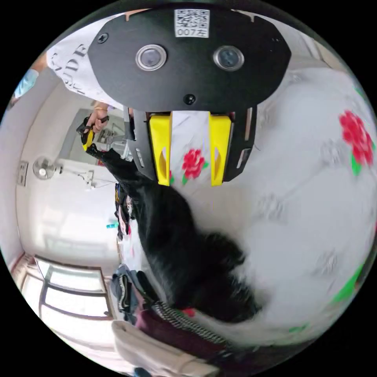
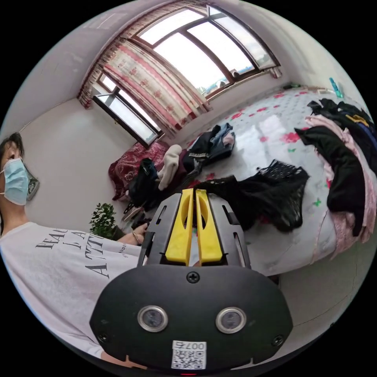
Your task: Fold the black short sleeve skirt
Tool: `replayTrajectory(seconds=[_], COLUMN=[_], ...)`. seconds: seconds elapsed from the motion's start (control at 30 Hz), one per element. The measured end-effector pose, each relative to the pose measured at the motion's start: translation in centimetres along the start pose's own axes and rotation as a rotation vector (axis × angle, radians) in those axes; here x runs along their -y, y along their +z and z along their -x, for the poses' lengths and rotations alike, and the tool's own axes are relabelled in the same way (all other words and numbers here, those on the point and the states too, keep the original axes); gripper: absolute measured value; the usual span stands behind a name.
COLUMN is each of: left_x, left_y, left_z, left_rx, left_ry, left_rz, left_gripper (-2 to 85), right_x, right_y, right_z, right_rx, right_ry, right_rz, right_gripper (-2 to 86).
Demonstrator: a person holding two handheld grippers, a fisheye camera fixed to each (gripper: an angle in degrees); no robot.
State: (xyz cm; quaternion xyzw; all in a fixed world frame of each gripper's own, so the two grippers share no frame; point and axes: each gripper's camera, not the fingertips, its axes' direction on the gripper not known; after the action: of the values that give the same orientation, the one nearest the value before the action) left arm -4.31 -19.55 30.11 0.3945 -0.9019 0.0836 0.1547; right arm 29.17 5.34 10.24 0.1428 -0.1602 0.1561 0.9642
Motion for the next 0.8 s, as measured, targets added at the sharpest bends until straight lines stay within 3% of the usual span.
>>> replayTrajectory(seconds=[0.13,0.3,0.4,0.5,0.53,0.67,0.8], left_x=[-7.4,-13.8,-17.3,-19.7,-19.9,-22.2,-23.6], left_y=[-0.3,0.1,2.2,5.5,6.2,8.2,7.4], left_z=[0.3,-12.3,-19.8,-24.4,-25.0,-26.4,-23.7], left_rx=[0.051,0.155,0.119,0.099,0.109,0.21,0.244], left_ry=[0.04,0.566,0.874,1.051,1.059,1.02,0.847], left_rz=[-0.096,-0.204,-0.295,-0.323,-0.315,-0.379,-0.376], left_gripper=[15.2,17.8,19.7,19.3,19.0,3.9,2.6], right_x=[0.8,2.8,3.4,3.5,3.5,3.7,5.0], right_y=[3.9,9.3,11.1,11.5,11.2,9.7,6.9], right_z=[-0.5,0.5,1.6,3.6,4.4,5.3,0.3], right_rx=[0.161,0.291,0.42,0.511,0.545,0.575,0.452], right_ry=[-0.044,-0.116,-0.161,-0.251,-0.299,-0.427,-0.431], right_rz=[0.098,0.263,0.345,0.443,0.474,0.518,0.491], right_gripper=[-0.3,-0.2,-0.2,-0.1,-0.1,0.4,2.4])
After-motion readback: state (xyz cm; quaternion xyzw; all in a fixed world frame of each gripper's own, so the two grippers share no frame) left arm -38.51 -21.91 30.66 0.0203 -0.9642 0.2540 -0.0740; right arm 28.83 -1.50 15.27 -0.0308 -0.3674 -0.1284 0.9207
